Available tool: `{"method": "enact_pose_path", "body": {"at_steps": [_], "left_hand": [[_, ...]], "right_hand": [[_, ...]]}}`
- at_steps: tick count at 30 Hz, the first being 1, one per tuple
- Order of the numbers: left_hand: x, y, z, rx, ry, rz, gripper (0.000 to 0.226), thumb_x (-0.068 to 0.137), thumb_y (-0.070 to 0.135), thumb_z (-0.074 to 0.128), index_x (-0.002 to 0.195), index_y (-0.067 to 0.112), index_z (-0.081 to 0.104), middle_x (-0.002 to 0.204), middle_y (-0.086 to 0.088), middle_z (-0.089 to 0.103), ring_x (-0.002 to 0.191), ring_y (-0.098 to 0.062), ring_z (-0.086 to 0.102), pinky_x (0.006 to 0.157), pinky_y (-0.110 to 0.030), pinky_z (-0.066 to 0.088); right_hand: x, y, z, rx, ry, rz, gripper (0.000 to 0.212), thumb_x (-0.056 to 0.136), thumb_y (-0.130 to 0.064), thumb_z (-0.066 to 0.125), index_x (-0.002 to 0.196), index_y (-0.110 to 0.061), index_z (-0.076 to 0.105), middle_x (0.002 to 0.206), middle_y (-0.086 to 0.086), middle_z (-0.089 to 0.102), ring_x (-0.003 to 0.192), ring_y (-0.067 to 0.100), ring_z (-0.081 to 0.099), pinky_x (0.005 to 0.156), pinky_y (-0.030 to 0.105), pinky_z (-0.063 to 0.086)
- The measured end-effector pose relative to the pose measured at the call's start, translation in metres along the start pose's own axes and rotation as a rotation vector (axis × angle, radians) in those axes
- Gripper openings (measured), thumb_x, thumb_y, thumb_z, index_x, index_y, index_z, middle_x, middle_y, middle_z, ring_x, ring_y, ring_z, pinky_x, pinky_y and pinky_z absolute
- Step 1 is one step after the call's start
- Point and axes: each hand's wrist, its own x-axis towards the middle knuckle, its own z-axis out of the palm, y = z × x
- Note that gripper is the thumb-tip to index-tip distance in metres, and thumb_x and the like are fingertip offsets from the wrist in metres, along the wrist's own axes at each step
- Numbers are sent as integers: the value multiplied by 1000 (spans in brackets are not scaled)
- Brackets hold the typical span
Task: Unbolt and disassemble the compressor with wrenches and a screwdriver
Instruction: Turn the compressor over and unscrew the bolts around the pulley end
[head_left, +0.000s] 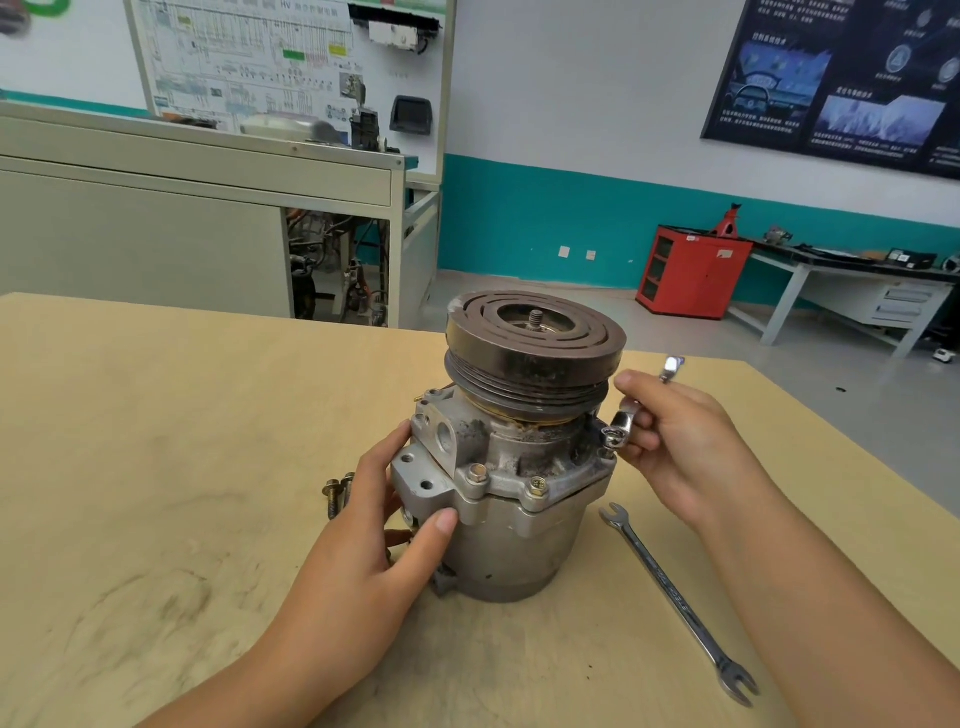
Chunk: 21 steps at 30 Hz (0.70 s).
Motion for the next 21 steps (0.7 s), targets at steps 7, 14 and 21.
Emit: {"method": "enact_pose_path", "body": {"at_steps": [7,14,21], "left_hand": [[1,-2,0,-2,4,4,76,67,62,50,137,50,23,119,37,55,111,8,55,74,-5,44],[0,0,1,-11,4,8,72,70,56,50,137,50,25,115,36,57,104,6,60,72,-5,44],[0,-3,0,9,8,-13,73,67,62,50,135,56,23,118,27,60,97,1,65,74,-10,47]], "right_hand": [[-2,-25,-5,204,46,72,24,90,-29,61,73,-16,50,45,-8,45,35,2,40,36,13,35],[-48,-29,-27,151,51,-142,8,89,-12,57,83,-9,60,62,0,67,55,9,65,48,15,49],[-97,-5,-17,-396,217,-665,15,76,-37,70,77,-26,60,74,-6,73,64,11,71,58,21,56]]}}
